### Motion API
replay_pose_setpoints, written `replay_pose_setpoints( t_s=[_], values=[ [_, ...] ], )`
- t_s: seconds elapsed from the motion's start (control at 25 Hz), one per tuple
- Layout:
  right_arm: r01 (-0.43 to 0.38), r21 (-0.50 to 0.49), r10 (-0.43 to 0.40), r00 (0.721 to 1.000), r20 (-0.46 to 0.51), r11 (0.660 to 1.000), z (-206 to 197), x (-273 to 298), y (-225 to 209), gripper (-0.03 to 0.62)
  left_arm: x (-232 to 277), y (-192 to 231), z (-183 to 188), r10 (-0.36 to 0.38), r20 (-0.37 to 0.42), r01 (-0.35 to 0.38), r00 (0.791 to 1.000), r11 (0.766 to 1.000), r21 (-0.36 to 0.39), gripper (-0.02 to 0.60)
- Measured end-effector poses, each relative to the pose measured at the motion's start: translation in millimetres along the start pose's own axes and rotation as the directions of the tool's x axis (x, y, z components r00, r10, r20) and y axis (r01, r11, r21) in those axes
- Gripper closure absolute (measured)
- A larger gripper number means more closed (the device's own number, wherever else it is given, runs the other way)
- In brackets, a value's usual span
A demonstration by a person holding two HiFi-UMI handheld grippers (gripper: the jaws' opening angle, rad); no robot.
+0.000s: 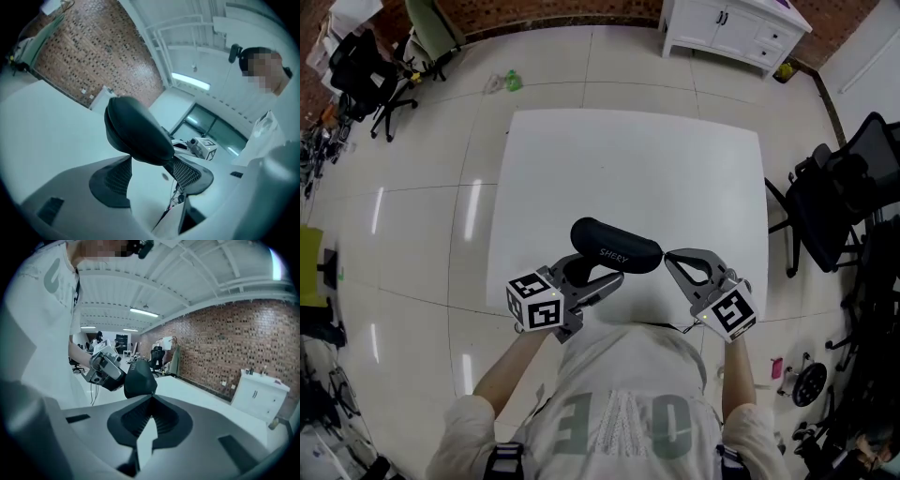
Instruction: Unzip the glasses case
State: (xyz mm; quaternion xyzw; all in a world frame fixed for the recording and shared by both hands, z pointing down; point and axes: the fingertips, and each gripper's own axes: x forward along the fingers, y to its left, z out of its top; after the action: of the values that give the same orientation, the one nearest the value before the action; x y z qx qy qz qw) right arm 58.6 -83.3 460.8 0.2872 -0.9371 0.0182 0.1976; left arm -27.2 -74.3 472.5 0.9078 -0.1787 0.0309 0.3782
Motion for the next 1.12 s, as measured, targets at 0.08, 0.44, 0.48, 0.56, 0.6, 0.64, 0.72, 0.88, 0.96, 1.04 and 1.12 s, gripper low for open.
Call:
replay_pose_setpoints(
  t_s=[0.08, 0.44, 0.48, 0.56, 0.6, 0.64, 0.72, 0.88, 0.96, 1.04, 1.12],
  values=[
    [-0.014, 0.065, 0.017, 0.999, -0.044, 0.998, -31, 12, -6, 0.595, -5, 19, -11, 0.056, 0.007, -0.056, 0.998, 0.997, -0.048, 0.33],
    [-0.023, 0.088, 0.046, 0.962, -0.27, 0.996, -131, 31, -38, 0.595, -4, 42, 6, 0.153, 0.102, -0.148, 0.983, 0.987, -0.058, 0.331],
    [0.008, 0.092, 0.018, 0.962, -0.271, 0.996, -132, 30, -41, 0.595, -2, 45, 10, 0.166, 0.111, -0.162, 0.98, 0.986, -0.045, 0.331],
    [0.097, 0.108, -0.063, 0.957, -0.283, 0.989, -136, 30, -51, 0.594, 1, 50, 17, 0.179, 0.132, -0.176, 0.975, 0.984, -0.036, 0.331],
    [0.135, 0.121, -0.095, 0.952, -0.289, 0.983, -138, 31, -54, 0.594, 3, 52, 20, 0.181, 0.141, -0.177, 0.973, 0.983, -0.036, 0.331],
    [0.16, 0.136, -0.115, 0.95, -0.29, 0.978, -139, 31, -56, 0.594, 5, 53, 22, 0.18, 0.148, -0.177, 0.972, 0.984, -0.035, 0.331],
    [0.187, 0.17, -0.137, 0.953, -0.271, 0.967, -136, 30, -59, 0.552, 10, 53, 26, 0.174, 0.156, -0.171, 0.972, 0.985, -0.032, 0.331],
    [0.215, 0.216, -0.163, 0.959, -0.233, 0.953, -126, 27, -64, 0.494, 16, 53, 31, 0.157, 0.153, -0.154, 0.976, 0.988, -0.03, 0.331],
    [0.248, 0.248, -0.205, 0.961, -0.187, 0.936, -113, 20, -71, 0.494, 18, 51, 33, 0.151, 0.155, -0.149, 0.976, 0.989, -0.025, 0.331],
    [0.297, 0.334, -0.282, 0.955, -0.094, 0.894, -92, 6, -84, 0.494, 19, 50, 39, 0.145, 0.167, -0.144, 0.975, 0.989, -0.018, 0.331],
    [0.312, 0.465, -0.367, 0.93, 0.03, 0.828, -62, -12, -97, 0.494, 19, 49, 51, 0.14, 0.195, -0.143, 0.971, 0.99, 0.003, 0.333]
  ],
)
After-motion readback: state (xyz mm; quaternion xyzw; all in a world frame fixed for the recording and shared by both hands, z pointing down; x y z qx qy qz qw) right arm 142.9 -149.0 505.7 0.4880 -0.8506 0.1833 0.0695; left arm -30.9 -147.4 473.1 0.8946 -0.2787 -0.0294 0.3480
